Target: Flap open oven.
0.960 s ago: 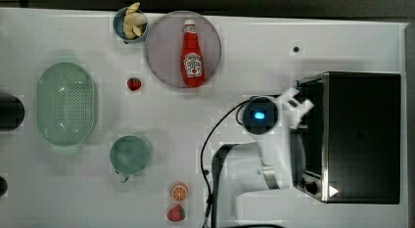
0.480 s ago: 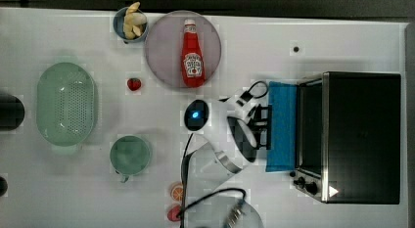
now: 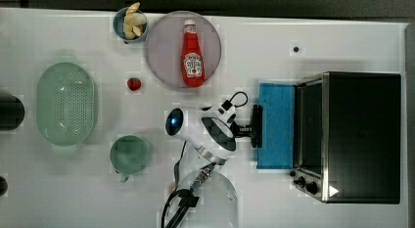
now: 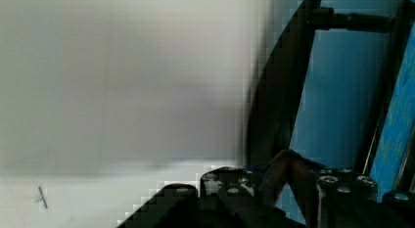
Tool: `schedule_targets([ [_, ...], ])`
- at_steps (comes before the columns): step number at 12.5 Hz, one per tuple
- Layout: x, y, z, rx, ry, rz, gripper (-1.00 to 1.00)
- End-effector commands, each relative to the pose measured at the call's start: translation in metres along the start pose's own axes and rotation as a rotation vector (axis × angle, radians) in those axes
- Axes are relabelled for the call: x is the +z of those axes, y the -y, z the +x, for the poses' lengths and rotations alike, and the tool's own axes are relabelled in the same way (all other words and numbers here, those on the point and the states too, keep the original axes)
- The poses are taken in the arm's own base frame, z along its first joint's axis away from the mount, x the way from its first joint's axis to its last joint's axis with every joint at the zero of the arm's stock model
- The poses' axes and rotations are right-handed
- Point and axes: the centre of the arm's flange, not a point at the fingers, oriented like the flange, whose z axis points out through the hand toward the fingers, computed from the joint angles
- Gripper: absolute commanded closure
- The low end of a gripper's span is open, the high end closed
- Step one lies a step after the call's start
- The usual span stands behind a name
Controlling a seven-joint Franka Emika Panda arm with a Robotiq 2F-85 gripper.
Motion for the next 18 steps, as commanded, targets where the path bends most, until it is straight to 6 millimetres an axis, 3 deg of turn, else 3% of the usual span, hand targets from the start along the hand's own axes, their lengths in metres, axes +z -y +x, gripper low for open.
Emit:
schedule_targets([
  [1,-0.023,-0.011,0.023,0.126,-0.063,0.001,0.65],
  [4,-0.077,-0.030,0.056,0.243,-0.153,0.090,0.65],
  [6,-0.124,-0.066,0.072,0.431,-0.158,0.207,0.65],
  [8,-0.172,-0.104,0.075,0.615,-0.145,0.348,0.65],
  [10,-0.218,-0.145,0.065,0.767,-0.105,0.472,0.65],
  [13,-0.278,-0.217,0.033,0.938,0.025,0.632,0.65],
  [16,-0.321,-0.285,-0.007,0.991,0.166,0.674,0.65],
  [18,-0.349,-0.313,-0.029,0.984,0.216,0.663,0.65],
])
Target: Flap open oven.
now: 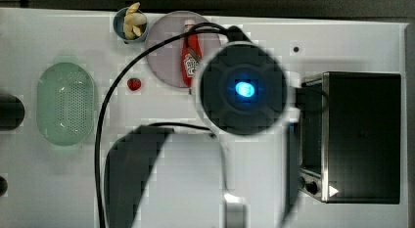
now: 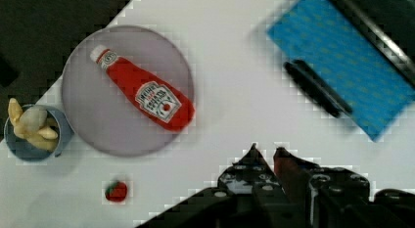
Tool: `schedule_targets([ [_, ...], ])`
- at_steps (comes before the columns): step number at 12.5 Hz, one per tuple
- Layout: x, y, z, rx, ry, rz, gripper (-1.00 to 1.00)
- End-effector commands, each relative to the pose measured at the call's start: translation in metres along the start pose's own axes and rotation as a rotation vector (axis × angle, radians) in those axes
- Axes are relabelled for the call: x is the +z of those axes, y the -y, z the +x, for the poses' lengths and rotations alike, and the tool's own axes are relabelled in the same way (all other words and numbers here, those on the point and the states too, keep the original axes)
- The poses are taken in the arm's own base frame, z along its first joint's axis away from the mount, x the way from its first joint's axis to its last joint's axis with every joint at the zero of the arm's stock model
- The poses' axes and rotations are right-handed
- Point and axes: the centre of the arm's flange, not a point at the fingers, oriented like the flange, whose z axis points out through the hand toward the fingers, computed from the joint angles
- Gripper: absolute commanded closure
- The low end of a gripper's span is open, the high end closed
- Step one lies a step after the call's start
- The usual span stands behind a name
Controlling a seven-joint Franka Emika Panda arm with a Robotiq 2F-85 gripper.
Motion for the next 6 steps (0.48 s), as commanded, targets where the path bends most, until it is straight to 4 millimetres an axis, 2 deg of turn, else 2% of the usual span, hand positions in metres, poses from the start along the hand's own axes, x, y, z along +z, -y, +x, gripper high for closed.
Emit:
schedule_targets([
  [1,-0.006,-0.023,0.011,0.107,0.087,-0.089,0.65],
  [3,-0.020,-0.023,0.012,0.105,0.082,-0.080,0.65],
  [6,-0.021,-0.017,0.007,0.080,0.078,-0.078,0.65],
])
